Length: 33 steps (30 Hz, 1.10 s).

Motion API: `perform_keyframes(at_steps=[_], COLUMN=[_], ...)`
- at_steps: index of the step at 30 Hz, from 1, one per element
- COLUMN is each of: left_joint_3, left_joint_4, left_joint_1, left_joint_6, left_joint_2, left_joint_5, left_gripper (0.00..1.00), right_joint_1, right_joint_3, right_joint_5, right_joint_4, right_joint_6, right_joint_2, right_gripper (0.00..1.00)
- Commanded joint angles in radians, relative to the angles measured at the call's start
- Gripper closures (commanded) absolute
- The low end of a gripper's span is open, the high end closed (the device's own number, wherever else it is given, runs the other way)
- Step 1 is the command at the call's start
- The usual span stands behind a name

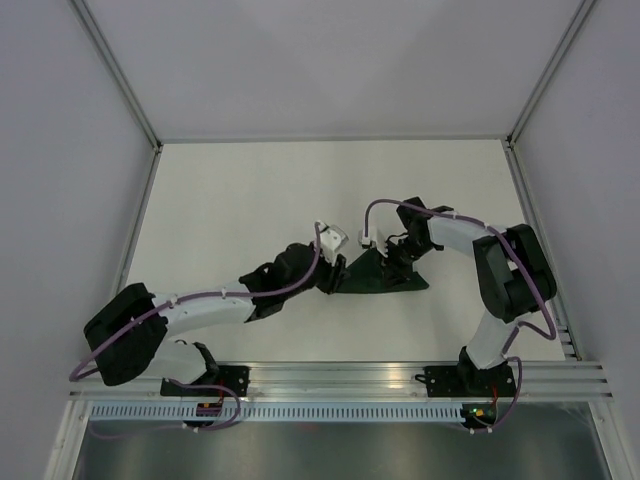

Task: Fold the napkin, place the utensils inside, and roll it up
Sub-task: Roll the napkin at the center of the board.

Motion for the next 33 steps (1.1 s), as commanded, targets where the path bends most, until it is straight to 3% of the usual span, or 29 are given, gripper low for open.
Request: perform_keyframes(at_steps=[1, 4, 6, 10, 14, 20, 27, 33], left_joint_3=[-0.006, 0.024, 0.044, 0.072, 0.041, 0.061, 0.084, 0.129], left_joint_4=[0.122, 0.108, 0.128, 0.215, 0.363, 0.417, 0.276, 0.11], left_joint_1=[-0.194, -0.283, -0.322, -0.405, -0.408, -0.394, -0.365, -0.325], left_joint_6=[0.266, 0.387, 0.457, 0.673, 0.802, 0.873, 0.813, 0.739], left_joint_2=[-0.005, 0.074, 0.142, 0.261, 0.337, 0.436, 0.466, 0.469], left_joint_5=[-0.284, -0.325, -0.337, -0.386, -0.389, -0.374, -0.27, -0.182], left_gripper=[0.51, 0.48, 0.4, 0.38, 0.33, 0.3, 0.37, 0.57], right_joint_1=[-0.016, -0.029, -0.034, -0.037, -0.039, -0.039, -0.043, -0.046], right_joint_3=[0.023, 0.075, 0.101, 0.13, 0.152, 0.161, 0.175, 0.184], right_joint_5=[0.022, 0.005, 0.004, -0.007, -0.012, -0.015, -0.019, -0.024], right_joint_4=[-0.128, -0.172, -0.185, -0.202, -0.211, -0.212, -0.229, -0.234], right_joint_6=[-0.061, -0.066, -0.061, -0.058, -0.052, -0.049, -0.052, -0.058], right_joint_2=[0.138, 0.204, 0.236, 0.278, 0.309, 0.332, 0.345, 0.353], right_gripper=[0.79, 0.79, 0.78, 0.78, 0.78, 0.78, 0.79, 0.79])
